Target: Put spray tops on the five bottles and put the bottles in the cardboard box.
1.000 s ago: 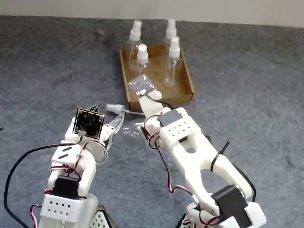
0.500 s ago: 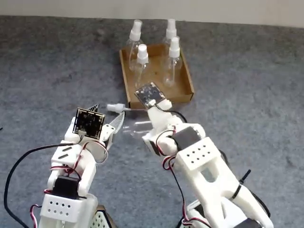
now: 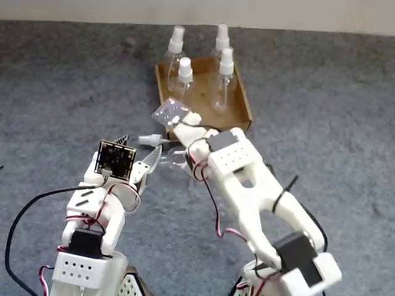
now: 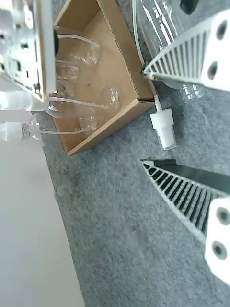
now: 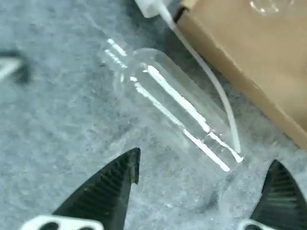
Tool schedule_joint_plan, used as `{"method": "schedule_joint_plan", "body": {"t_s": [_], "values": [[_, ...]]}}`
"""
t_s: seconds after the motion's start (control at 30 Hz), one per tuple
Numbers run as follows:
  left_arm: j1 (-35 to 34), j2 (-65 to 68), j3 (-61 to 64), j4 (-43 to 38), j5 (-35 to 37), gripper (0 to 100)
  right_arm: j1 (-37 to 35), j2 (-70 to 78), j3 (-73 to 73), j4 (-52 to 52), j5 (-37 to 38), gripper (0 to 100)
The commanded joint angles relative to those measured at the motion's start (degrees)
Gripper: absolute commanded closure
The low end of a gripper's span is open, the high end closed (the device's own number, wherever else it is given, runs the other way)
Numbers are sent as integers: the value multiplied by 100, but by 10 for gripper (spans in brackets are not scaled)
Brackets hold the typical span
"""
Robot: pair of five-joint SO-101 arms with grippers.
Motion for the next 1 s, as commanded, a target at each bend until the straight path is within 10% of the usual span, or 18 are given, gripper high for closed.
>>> {"method": "schedule_joint_plan", "body": {"t_s": [0.0,0.97], "values": [[84,-31,-48,-123,-53,800,92,251,-699,-22,79,648],[84,-31,-48,-123,-53,800,-198,1270,-998,-22,105,649]]}}
